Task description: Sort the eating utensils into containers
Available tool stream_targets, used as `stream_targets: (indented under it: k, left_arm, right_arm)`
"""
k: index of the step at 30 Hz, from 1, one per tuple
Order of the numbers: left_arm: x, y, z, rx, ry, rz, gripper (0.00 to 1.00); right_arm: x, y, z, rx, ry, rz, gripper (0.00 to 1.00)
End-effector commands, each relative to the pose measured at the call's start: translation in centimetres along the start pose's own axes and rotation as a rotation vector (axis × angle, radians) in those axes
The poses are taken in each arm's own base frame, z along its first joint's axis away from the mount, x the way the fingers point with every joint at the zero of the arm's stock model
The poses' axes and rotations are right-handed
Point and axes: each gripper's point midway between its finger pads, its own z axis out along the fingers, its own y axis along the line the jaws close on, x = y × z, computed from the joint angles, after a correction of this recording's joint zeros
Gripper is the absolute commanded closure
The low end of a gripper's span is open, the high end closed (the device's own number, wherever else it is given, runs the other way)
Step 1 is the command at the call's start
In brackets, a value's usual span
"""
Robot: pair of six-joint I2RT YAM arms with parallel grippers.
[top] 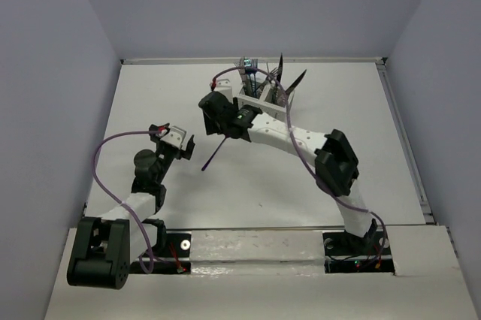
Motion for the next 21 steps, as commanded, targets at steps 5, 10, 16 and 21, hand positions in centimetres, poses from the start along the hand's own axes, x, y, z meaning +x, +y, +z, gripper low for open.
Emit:
stream_targets:
  k: [5, 10, 16, 21]
  left_arm:
    - [-1.9, 1.0, -0.2, -0.049, -0.085, 0.036, 0.01]
    - [-2.0, 0.9, -0.3, -0.040, -0.089, 0.040, 0.01]
    - [-2.0, 0.8, -0.3, -0.036, -0.090, 0.042, 0.01]
    - [-2.0, 0.8, -0.3, -0.034, -0.090, 0.042, 0.01]
  right_arm:
    - [5.5, -1.7, 3.7, 0.133, 0.199, -0.001, 0.31]
    - [7.1, -1.6, 5.7, 0.164, 0.225, -0.029, 0.31]
    - [8.3, -1.5, 7.0, 0.156, 0.256, -0.023, 0.31]
    - [8.2, -2.1, 8.6, 0.169, 0.254, -0.032, 0.32]
